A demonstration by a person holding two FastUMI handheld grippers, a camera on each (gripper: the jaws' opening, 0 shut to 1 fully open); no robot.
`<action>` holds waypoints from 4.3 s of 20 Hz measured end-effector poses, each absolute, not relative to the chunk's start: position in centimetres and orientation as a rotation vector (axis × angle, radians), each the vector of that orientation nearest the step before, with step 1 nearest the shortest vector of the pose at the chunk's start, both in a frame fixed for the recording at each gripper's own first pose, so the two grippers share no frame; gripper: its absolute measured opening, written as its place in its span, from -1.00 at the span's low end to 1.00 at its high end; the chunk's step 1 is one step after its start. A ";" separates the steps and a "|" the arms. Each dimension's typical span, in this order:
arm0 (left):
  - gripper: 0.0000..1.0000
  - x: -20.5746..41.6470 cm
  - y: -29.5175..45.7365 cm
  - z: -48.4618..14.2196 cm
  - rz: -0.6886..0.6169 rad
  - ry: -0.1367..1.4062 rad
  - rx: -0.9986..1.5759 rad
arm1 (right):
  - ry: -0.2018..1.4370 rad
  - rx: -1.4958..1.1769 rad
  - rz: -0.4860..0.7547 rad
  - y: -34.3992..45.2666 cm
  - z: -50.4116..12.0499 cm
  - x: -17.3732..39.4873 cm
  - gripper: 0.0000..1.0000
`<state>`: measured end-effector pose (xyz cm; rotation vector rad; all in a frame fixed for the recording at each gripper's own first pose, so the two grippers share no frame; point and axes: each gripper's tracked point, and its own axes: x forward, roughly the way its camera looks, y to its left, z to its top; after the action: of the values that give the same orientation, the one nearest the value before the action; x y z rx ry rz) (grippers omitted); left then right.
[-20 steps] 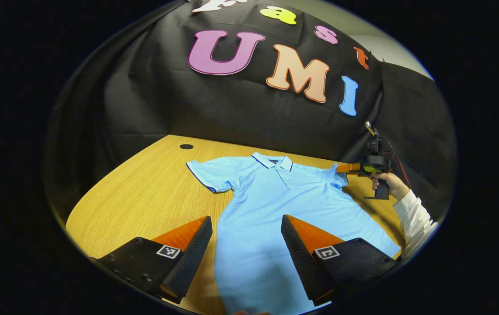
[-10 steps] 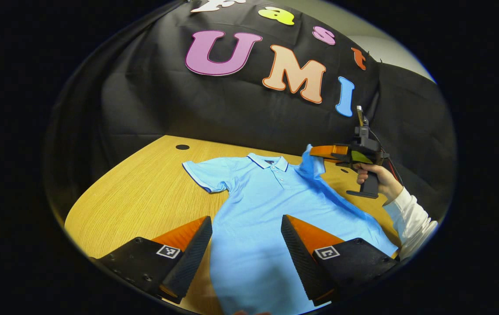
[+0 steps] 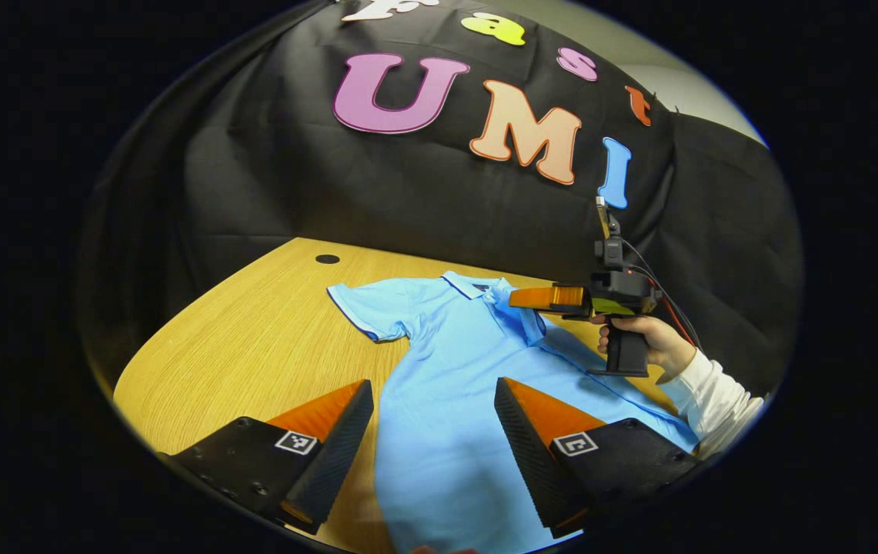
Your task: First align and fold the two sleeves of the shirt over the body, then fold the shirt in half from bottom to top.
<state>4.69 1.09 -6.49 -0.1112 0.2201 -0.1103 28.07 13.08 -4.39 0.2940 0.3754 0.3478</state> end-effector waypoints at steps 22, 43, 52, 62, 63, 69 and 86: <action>0.89 23.1 9.5 -7.1 0.120 0.393 -0.038 | 0.137 0.185 0.314 2.9 -1.4 6.7 0.94; 0.07 24.1 11.2 -9.0 0.116 0.474 0.030 | 0.092 0.249 0.225 -1.8 -2.6 3.7 0.95; -1.00 24.9 9.0 -8.4 0.048 0.449 0.001 | 0.075 0.274 0.193 -3.5 -3.1 2.2 0.95; -1.00 26.4 -6.7 -1.2 -0.237 0.345 0.080 | 0.100 0.269 0.164 -4.2 -4.7 1.7 0.95; -1.00 26.3 -8.7 -1.2 -0.279 0.345 0.088 | 0.110 0.271 0.166 -4.2 -5.0 1.5 0.95; -1.00 25.4 -16.4 -5.1 -0.422 0.402 0.215 | 0.125 0.258 0.146 -5.1 -5.8 0.8 0.94; 0.89 14.7 -16.3 -6.0 -0.399 0.372 0.250 | 0.182 0.150 0.194 -2.0 -8.4 -2.2 0.96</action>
<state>14.67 -16.33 -6.05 0.2505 0.3719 -0.3992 -2.20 -2.02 -8.42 0.1501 0.1819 0.1938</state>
